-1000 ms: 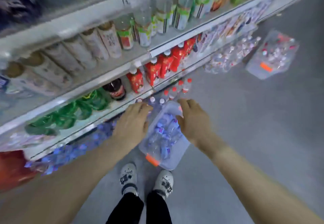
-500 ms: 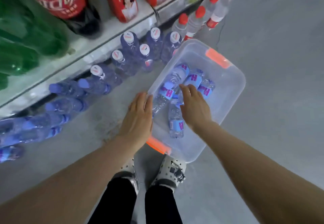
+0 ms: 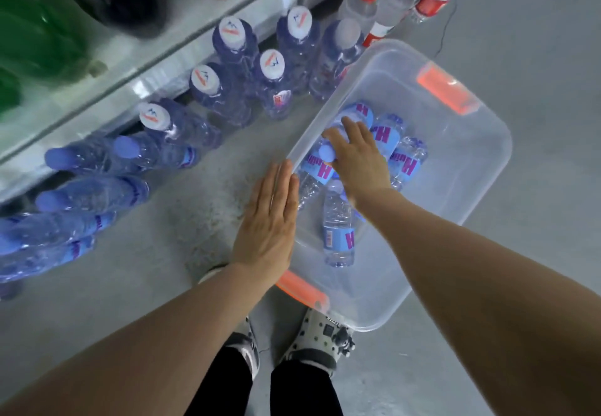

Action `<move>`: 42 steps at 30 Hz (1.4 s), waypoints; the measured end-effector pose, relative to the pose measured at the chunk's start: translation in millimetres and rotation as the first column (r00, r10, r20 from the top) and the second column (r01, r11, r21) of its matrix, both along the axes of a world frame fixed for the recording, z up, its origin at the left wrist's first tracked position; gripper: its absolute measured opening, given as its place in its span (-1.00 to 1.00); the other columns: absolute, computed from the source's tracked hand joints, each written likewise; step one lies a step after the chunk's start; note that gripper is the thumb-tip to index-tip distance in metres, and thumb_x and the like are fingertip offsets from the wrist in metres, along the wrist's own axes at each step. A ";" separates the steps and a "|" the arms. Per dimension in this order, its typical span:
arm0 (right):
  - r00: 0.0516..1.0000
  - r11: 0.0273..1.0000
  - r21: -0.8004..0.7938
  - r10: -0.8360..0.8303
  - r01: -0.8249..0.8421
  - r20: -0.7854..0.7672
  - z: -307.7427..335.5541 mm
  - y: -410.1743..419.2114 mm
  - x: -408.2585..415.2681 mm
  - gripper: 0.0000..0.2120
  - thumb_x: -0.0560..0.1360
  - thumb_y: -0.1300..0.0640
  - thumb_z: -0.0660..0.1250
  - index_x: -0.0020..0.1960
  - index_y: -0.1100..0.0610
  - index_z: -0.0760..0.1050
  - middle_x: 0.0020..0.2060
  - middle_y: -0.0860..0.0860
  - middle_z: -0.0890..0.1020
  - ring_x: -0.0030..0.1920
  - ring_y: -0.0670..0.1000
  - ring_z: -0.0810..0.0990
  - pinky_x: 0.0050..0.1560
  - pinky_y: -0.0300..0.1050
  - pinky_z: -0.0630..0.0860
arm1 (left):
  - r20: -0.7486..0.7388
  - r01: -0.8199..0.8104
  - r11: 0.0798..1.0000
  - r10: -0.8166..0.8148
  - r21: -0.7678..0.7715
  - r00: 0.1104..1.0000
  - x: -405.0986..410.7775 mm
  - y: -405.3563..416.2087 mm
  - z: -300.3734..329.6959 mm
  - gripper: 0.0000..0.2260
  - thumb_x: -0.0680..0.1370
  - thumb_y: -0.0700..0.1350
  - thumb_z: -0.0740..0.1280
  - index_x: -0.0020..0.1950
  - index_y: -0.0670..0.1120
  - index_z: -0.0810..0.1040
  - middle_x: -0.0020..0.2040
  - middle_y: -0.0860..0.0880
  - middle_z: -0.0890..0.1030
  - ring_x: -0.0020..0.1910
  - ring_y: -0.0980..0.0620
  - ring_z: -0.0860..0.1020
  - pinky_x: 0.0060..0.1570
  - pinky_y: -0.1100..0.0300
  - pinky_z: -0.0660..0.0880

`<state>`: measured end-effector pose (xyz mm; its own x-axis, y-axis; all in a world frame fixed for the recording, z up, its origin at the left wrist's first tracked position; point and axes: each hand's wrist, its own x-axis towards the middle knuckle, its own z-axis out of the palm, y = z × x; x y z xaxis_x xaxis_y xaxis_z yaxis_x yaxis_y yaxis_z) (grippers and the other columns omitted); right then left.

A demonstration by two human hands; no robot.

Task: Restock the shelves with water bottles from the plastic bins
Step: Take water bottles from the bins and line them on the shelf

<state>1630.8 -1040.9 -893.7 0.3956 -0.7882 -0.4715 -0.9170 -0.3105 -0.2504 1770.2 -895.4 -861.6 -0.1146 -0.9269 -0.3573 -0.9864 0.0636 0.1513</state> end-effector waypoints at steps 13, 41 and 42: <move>0.617 0.706 0.557 -0.686 0.438 0.385 273.1 -24.9 -67.0 -0.67 0.43 0.05 0.48 0.17 0.02 0.53 0.02 -0.04 0.65 -0.04 -0.07 0.60 0.15 -0.03 0.53 | -0.250 -0.129 0.830 0.306 0.542 0.919 16.6 -60.9 203.3 -0.14 0.51 -0.01 0.40 0.58 -0.15 -0.11 0.57 -0.12 0.01 0.54 -0.08 0.03 0.48 0.16 0.03; 0.600 0.964 0.140 -0.250 0.224 0.760 878.1 10.1 58.9 -0.57 0.47 -0.10 0.40 0.21 0.07 0.37 0.07 0.06 0.59 0.05 0.10 0.61 0.13 0.19 0.57 | -0.611 -0.355 0.935 0.269 -0.021 0.745 36.3 3.6 770.8 -0.31 0.34 0.01 0.57 0.38 0.00 0.33 0.19 0.11 0.53 0.11 0.13 0.52 0.09 0.22 0.47; 0.598 0.978 0.112 -0.198 0.178 0.776 901.0 10.8 67.7 -0.57 0.46 -0.12 0.40 0.21 0.05 0.38 0.07 0.04 0.59 0.06 0.08 0.62 0.13 0.19 0.57 | -0.525 -0.310 0.949 0.236 -0.057 0.818 54.6 3.1 791.9 -0.33 0.36 0.04 0.55 0.39 0.00 0.34 0.21 0.10 0.53 0.09 0.13 0.51 0.10 0.21 0.47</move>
<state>1698.4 -1030.2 7.3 0.4647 -0.8824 -0.0737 -0.4081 -0.1396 -0.9022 1824.8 -892.3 -69.7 0.0208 -0.9815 -0.1903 -0.7530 -0.1406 0.6428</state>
